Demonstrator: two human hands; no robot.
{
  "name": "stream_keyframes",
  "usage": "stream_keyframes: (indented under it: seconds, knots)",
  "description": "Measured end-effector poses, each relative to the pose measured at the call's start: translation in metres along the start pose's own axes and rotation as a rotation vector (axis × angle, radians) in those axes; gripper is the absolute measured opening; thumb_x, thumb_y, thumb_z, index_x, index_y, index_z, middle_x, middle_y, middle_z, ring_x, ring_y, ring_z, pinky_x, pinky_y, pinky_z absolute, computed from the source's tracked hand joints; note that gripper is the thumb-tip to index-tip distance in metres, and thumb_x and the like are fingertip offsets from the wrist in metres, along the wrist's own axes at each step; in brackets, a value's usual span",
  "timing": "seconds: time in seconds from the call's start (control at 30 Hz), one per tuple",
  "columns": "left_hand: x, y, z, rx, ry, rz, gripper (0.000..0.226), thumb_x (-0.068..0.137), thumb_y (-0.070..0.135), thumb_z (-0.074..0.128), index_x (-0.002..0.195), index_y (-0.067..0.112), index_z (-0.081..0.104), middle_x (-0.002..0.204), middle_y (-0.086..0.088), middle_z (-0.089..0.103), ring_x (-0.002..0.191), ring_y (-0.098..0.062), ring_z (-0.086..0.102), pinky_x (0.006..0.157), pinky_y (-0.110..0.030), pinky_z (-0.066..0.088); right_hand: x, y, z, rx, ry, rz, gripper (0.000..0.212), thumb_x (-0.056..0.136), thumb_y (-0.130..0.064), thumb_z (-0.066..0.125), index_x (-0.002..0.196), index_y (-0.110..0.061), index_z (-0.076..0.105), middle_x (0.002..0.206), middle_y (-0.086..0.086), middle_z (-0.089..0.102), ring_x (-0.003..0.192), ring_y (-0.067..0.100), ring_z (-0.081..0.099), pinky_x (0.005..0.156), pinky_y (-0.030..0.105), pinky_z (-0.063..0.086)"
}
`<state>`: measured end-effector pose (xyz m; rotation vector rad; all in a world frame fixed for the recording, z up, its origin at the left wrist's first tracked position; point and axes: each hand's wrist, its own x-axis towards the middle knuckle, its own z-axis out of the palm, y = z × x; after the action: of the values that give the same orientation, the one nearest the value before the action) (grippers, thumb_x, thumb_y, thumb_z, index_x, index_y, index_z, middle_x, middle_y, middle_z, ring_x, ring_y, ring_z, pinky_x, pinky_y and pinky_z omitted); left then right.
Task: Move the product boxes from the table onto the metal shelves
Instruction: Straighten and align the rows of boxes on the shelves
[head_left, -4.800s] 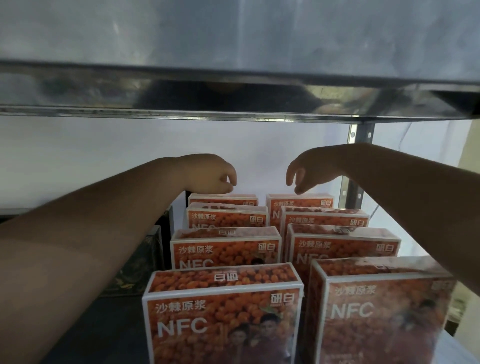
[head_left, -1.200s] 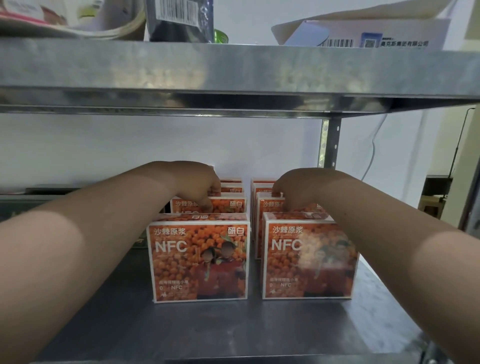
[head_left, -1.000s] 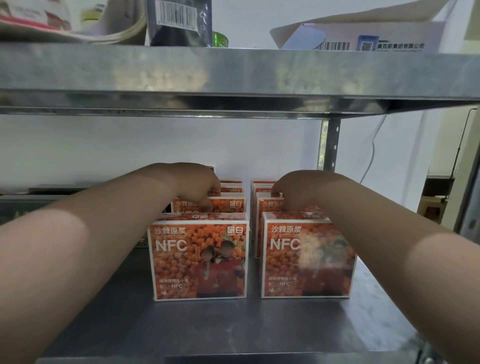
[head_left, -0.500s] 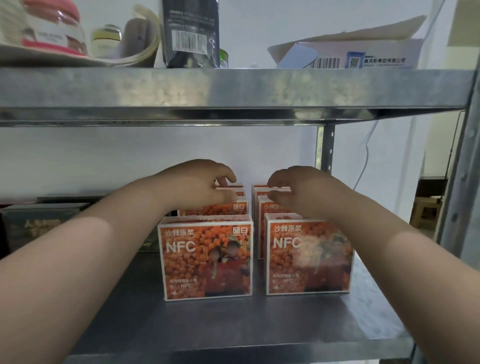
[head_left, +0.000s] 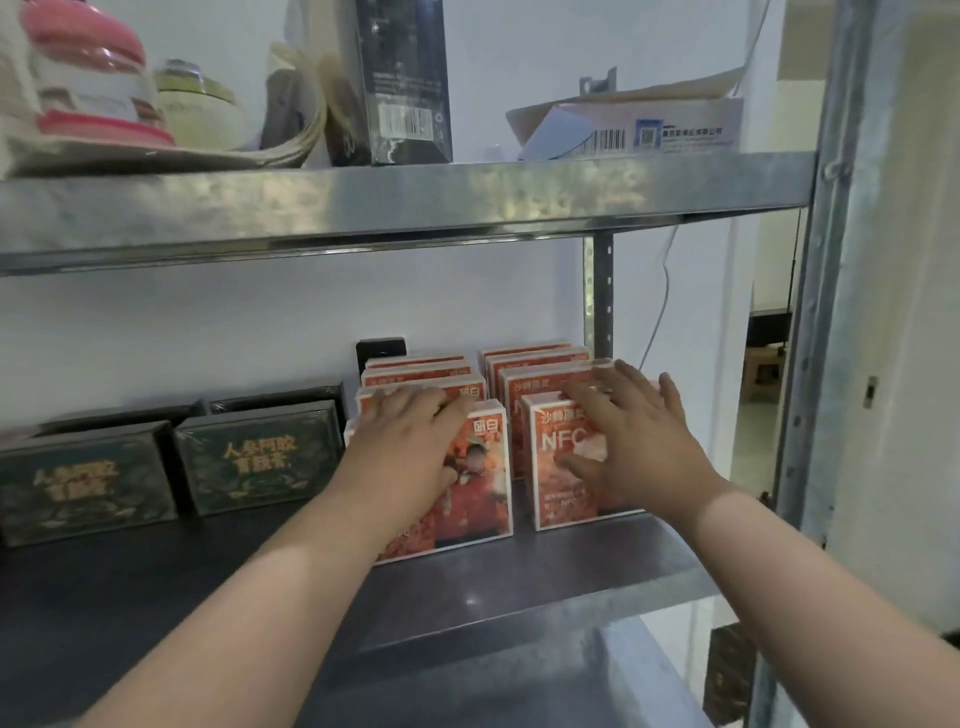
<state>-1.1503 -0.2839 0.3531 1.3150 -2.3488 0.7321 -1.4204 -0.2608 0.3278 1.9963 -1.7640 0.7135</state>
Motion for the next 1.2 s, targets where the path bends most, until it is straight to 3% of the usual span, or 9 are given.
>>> stream_keyframes:
  seconds: [0.13,0.23,0.3,0.4,0.5,0.6,0.77,0.9,1.2]
  knots:
    - [-0.035,-0.005,0.008,-0.305,0.234,-0.27,0.098,0.076,0.051,0.078,0.154,0.037,0.02,0.158,-0.003,0.017,0.148,-0.029,0.01,0.12,-0.055,0.012,-0.026,-0.001,0.006,0.183,0.143,0.119,0.098,0.079,-0.068,0.065,0.159,-0.038,0.017,0.167,0.008,0.011,0.154,0.033,0.011,0.123,0.059,0.015]
    - [-0.061,-0.002,0.016,-0.982,0.365,-0.668,0.106,0.074,0.026,0.087,0.152,0.037,0.017,0.156,-0.001,0.02,0.142,-0.019,0.025,0.114,-0.038,0.023,-0.048,0.004,0.012,0.635,0.234,0.399,0.117,0.071,-0.048,0.085,0.16,-0.03,0.013,0.164,0.005,0.009,0.151,0.03,0.023,0.12,0.048,0.029]
    - [-0.067,-0.001,0.026,-1.179,0.318,-0.799,0.101,0.076,0.02,0.086,0.151,0.032,0.018,0.147,-0.001,0.037,0.13,-0.015,0.042,0.105,-0.033,0.034,-0.048,0.013,0.013,0.76,0.148,0.519,0.123,0.067,-0.047,0.089,0.16,-0.029,0.011,0.162,0.004,0.017,0.147,0.029,0.031,0.119,0.051,0.032]
    - [-0.071,0.0,0.039,-1.149,0.148,-0.823,0.088,0.079,0.023,0.084,0.146,0.028,0.027,0.127,0.005,0.056,0.114,-0.016,0.057,0.095,-0.034,0.045,-0.04,0.031,0.014,0.885,0.0,0.488,0.105,0.059,-0.057,0.093,0.145,-0.043,0.034,0.145,-0.003,0.049,0.128,0.019,0.057,0.105,0.052,0.05]
    - [-0.071,-0.002,0.05,-1.056,0.056,-0.859,0.056,0.081,0.027,0.082,0.126,0.028,0.048,0.109,0.009,0.065,0.104,-0.017,0.063,0.084,-0.033,0.047,-0.034,0.043,0.016,0.971,-0.084,0.447,0.069,0.067,-0.04,0.093,0.122,-0.043,0.051,0.116,-0.016,0.069,0.105,0.006,0.069,0.092,0.035,0.058]
    - [-0.073,-0.001,0.057,-0.994,0.017,-0.841,0.041,0.083,0.03,0.079,0.117,0.03,0.057,0.106,0.012,0.069,0.101,-0.014,0.065,0.08,-0.033,0.047,-0.038,0.047,0.021,0.947,-0.115,0.397,0.047,0.077,-0.023,0.088,0.107,-0.037,0.054,0.101,-0.022,0.069,0.089,-0.009,0.066,0.068,0.009,0.049]
    - [-0.074,0.003,0.056,-0.969,0.083,-0.822,0.03,0.087,0.024,0.076,0.109,0.034,0.059,0.101,0.02,0.066,0.094,-0.003,0.062,0.077,-0.028,0.046,-0.041,0.051,0.034,0.865,-0.106,0.371,0.036,0.083,-0.019,0.082,0.098,-0.037,0.054,0.092,-0.031,0.062,0.075,-0.018,0.057,0.061,0.0,0.042]
    - [-0.071,0.005,0.056,-0.895,0.104,-0.825,0.024,0.089,0.025,0.073,0.099,0.038,0.056,0.093,0.026,0.058,0.085,0.006,0.054,0.07,-0.022,0.04,-0.039,0.052,0.037,0.847,-0.07,0.377,0.04,0.085,-0.022,0.081,0.107,-0.036,0.051,0.092,-0.029,0.058,0.078,-0.013,0.052,0.061,0.003,0.039]
    - [-0.069,0.003,0.06,-0.824,0.109,-0.834,0.025,0.089,0.029,0.073,0.109,0.027,0.058,0.101,0.01,0.063,0.092,-0.013,0.058,0.077,-0.032,0.042,-0.038,0.05,0.044,0.793,-0.075,0.432,0.043,0.086,-0.031,0.079,0.117,-0.03,0.049,0.108,-0.012,0.062,0.102,0.016,0.06,0.08,0.028,0.04]
